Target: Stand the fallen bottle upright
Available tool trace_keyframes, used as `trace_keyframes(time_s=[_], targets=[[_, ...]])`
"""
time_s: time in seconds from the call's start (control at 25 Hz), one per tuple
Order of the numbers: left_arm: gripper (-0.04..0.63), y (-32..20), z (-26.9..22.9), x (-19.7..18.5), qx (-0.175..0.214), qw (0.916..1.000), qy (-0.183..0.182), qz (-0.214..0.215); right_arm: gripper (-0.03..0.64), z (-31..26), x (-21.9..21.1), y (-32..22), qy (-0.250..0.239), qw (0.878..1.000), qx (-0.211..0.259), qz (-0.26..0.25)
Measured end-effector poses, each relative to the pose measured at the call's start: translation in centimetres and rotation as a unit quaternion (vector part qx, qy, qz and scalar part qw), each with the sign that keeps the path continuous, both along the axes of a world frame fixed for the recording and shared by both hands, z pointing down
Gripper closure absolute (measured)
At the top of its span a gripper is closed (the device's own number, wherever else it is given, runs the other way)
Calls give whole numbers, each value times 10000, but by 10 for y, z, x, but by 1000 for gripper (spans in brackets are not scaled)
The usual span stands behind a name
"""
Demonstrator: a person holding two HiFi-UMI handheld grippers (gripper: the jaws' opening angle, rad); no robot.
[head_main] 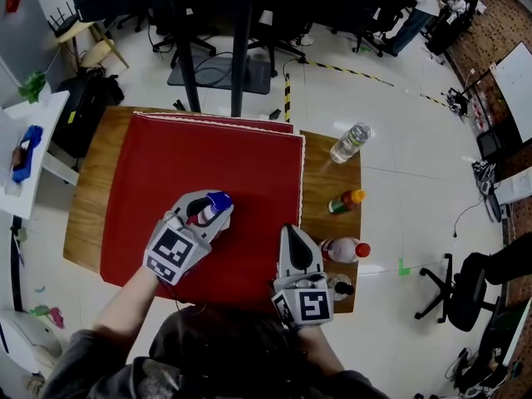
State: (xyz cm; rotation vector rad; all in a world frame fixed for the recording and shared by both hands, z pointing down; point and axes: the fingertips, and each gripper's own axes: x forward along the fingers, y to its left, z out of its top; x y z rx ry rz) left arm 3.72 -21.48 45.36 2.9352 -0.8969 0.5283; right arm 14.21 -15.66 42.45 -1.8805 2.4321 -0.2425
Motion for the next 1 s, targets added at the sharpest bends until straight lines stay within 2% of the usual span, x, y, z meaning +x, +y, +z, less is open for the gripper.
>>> trace_keyframes(time_s=[0.16,0.28,0.4,0.72,1.0], targets=[[465,3,4,-10,-27,9981,605,-106,604,1,-7,2,35,10000,-8,-35],[465,11,7,-16,100,9961,868,-113,604,1,-13,4,100,9999,-1,-82],[465,15,10,-25,17,9937,1090,-262,603,1,-18,5,129,9998,-33,-113],[465,19,21,-45,70,9906,1282,-473,604,4,-35,8,151,9998,-101,-118],[465,26,25,-52,71,9903,1310,-449,603,5,-41,12,143,9998,-129,-43]])
